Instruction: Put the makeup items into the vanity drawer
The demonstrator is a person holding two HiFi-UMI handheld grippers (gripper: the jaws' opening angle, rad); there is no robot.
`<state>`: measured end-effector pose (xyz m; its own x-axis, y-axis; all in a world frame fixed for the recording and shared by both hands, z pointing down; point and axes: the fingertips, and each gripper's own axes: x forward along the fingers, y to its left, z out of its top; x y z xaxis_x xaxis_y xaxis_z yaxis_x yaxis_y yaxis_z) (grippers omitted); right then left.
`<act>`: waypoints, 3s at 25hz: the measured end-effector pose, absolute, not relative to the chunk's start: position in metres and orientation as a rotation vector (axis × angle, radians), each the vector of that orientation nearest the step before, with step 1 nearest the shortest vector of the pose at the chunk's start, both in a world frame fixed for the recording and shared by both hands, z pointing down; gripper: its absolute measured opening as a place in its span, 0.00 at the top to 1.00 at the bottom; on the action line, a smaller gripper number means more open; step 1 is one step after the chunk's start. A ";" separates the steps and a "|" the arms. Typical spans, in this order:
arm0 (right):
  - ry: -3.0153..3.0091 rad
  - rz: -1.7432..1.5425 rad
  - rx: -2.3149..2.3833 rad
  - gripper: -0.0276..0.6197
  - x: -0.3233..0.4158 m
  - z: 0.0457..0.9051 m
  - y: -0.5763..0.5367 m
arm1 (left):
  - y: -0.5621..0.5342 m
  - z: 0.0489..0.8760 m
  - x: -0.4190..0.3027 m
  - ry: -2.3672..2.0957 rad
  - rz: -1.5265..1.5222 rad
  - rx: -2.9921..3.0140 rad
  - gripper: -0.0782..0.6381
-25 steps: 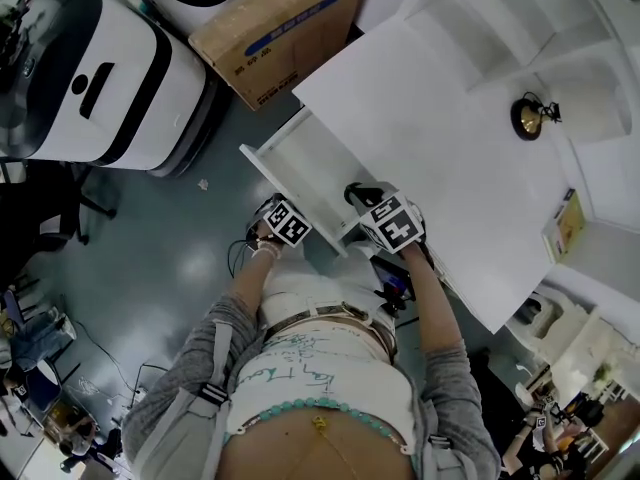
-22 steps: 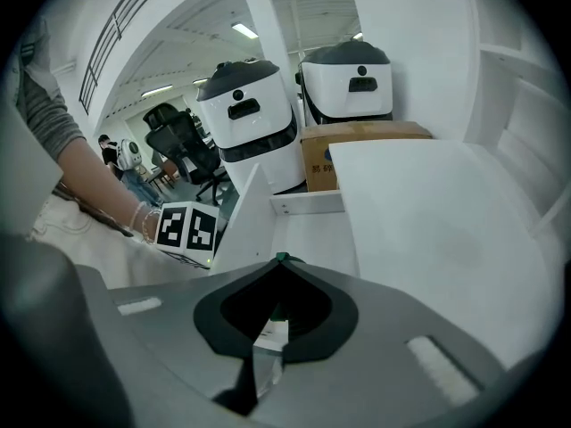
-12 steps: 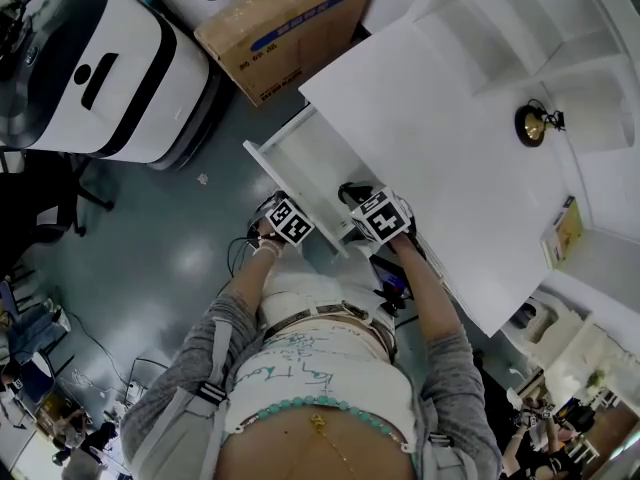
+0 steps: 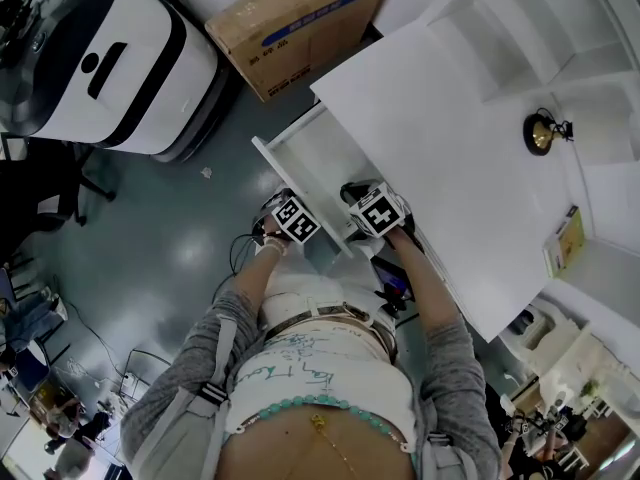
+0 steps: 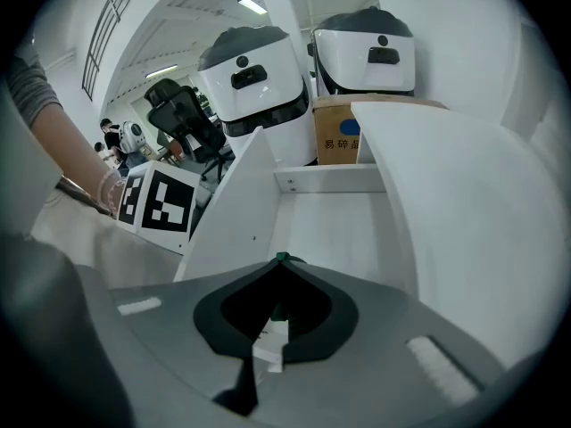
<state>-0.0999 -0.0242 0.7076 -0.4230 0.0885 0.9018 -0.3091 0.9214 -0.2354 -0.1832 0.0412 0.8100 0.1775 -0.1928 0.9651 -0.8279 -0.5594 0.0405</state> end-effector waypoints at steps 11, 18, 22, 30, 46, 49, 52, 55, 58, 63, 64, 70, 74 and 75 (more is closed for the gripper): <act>-1.922 0.433 0.123 0.91 -0.108 0.736 -0.019 | 0.042 0.811 -0.183 -0.953 1.401 1.875 0.76; -1.910 0.453 0.111 0.91 -0.115 0.756 -0.018 | 0.042 0.811 -0.184 -0.944 1.399 1.875 0.76; -1.900 0.452 0.102 0.92 -0.115 0.763 -0.020 | 0.042 0.811 -0.183 -0.946 1.401 1.873 0.76; -1.888 0.441 0.093 0.92 -0.117 0.780 -0.023 | 0.042 0.811 -0.183 -0.946 1.400 1.874 0.76; -1.836 0.439 0.035 0.92 -0.114 0.807 -0.018 | 0.043 0.812 -0.184 -0.944 1.397 1.871 0.76; -1.826 0.440 0.034 0.92 -0.112 0.813 -0.018 | 0.043 0.812 -0.184 -0.943 1.394 1.873 0.76; -1.820 0.436 0.034 0.92 -0.111 0.818 -0.017 | 0.043 0.812 -0.184 -0.941 1.390 1.873 0.76; -1.810 0.416 0.031 0.92 -0.109 0.824 -0.017 | 0.043 0.812 -0.183 -0.938 1.388 1.873 0.76; -1.802 0.418 0.034 0.92 -0.108 0.830 -0.017 | 0.043 0.812 -0.184 -0.937 1.383 1.873 0.76; -1.797 0.426 0.037 0.92 -0.110 0.837 -0.018 | 0.043 0.811 -0.183 -0.936 1.376 1.871 0.76; -1.797 0.429 0.038 0.92 -0.110 0.838 -0.018 | 0.043 0.811 -0.183 -0.934 1.376 1.871 0.76; -1.794 0.443 0.046 0.92 -0.114 0.845 -0.019 | 0.043 0.812 -0.183 -0.929 1.376 1.873 0.76; -1.789 0.446 0.049 0.92 -0.115 0.849 -0.020 | 0.043 0.812 -0.183 -0.927 1.376 1.872 0.76; -1.788 0.447 0.051 0.92 -0.114 0.850 -0.021 | 0.043 0.811 -0.184 -0.927 1.377 1.871 0.76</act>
<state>-0.1142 -0.0209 0.8496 -0.2686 0.1995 0.9424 -0.2674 0.9244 -0.2719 -0.1835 0.0429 0.8114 0.2062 -0.1701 0.9636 -0.8284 -0.5545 0.0794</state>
